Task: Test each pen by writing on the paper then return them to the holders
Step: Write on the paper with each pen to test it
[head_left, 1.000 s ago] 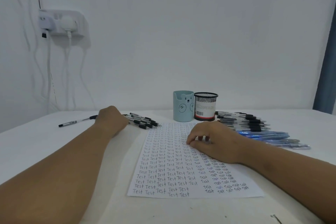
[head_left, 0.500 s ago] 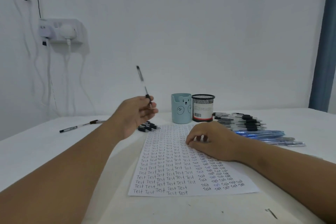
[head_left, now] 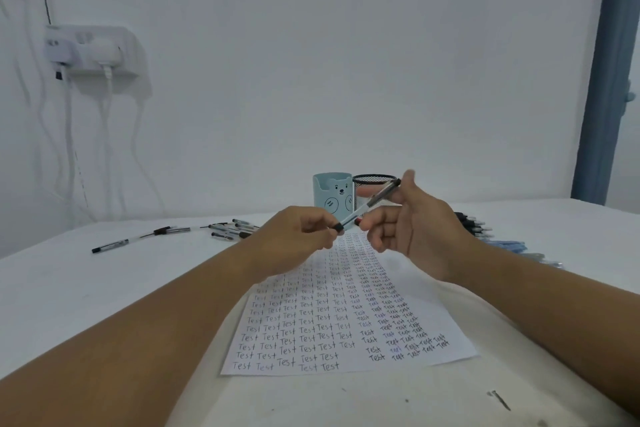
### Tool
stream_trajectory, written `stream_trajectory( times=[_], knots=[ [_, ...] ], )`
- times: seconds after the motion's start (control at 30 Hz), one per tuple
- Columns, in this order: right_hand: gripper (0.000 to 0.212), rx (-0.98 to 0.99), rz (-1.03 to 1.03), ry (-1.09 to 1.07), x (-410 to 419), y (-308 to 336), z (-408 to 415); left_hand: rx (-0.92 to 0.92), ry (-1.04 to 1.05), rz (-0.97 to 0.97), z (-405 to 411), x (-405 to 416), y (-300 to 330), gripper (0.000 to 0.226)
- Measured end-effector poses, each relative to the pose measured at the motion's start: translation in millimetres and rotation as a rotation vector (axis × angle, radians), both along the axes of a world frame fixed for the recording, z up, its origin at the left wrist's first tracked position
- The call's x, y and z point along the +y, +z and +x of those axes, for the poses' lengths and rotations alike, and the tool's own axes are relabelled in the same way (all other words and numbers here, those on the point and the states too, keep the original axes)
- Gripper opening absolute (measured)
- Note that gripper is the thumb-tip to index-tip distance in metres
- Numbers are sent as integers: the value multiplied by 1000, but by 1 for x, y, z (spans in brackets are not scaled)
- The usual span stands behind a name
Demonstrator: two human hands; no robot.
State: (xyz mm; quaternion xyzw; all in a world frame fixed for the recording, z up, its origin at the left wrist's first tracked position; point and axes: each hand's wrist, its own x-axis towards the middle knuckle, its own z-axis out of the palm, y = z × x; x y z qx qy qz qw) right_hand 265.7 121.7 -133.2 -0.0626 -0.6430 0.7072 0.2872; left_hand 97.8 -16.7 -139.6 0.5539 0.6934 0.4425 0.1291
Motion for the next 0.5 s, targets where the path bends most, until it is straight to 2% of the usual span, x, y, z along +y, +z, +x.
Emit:
stream_trajectory(
  times=[0.07,0.2,0.37,0.5],
  knots=[
    [64,3,-54,72,1,3,2,37,9,-1,0,2,-2,11],
    [52,18,-72,71,3,3,2,43,11,67,1,1,-1,15],
    [77,23,-7,71,1,3,1,11,-5,115,5,-1,2,18],
    [53,-58,162,-36,-5,-2,0,40,-62,121,9,-4,3,14]
  ],
)
